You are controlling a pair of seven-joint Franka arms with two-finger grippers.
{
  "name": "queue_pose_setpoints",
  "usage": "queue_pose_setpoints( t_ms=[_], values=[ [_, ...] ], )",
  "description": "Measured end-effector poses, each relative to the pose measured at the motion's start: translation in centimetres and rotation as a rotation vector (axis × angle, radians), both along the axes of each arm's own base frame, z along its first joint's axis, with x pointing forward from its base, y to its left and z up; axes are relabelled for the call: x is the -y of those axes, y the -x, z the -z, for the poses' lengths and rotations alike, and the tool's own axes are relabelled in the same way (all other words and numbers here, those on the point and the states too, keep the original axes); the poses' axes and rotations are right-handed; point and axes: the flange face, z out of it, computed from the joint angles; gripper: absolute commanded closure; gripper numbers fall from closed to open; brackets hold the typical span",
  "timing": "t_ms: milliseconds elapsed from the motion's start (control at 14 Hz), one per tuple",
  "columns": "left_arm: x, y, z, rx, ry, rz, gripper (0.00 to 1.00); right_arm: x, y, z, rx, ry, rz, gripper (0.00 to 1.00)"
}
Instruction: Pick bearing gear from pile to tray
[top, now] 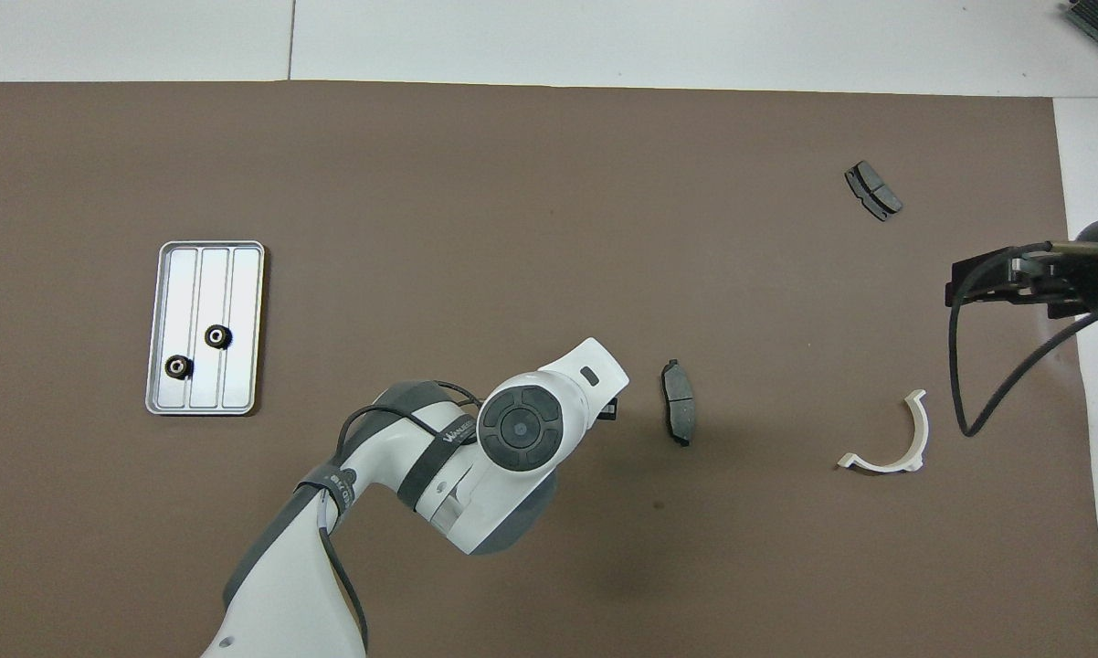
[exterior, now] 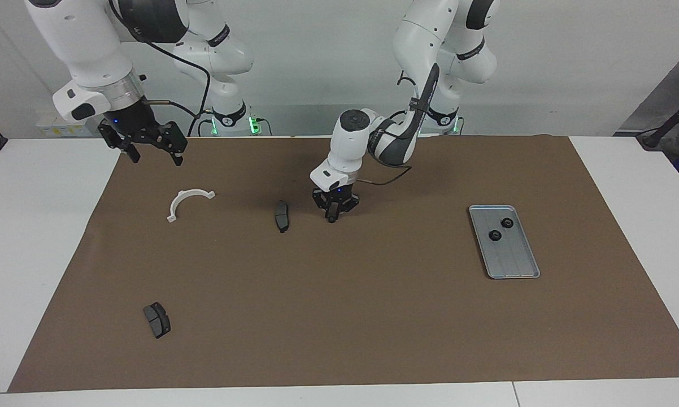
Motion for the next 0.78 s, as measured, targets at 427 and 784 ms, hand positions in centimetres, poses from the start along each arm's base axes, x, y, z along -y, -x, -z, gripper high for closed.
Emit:
queue_pose_setpoints(
  t_ms=[427, 784],
  values=[
    [0.0, 0.0, -0.1, 0.001, 0.000, 0.001, 0.97, 0.0, 0.0, 0.0, 0.000, 0.000, 0.000, 0.00],
    [-0.6, -2.8, -2.3, 0.002, -0.006, -0.034, 1.00, 0.0, 0.0, 0.0, 0.000, 0.000, 0.000, 0.00]
  ],
)
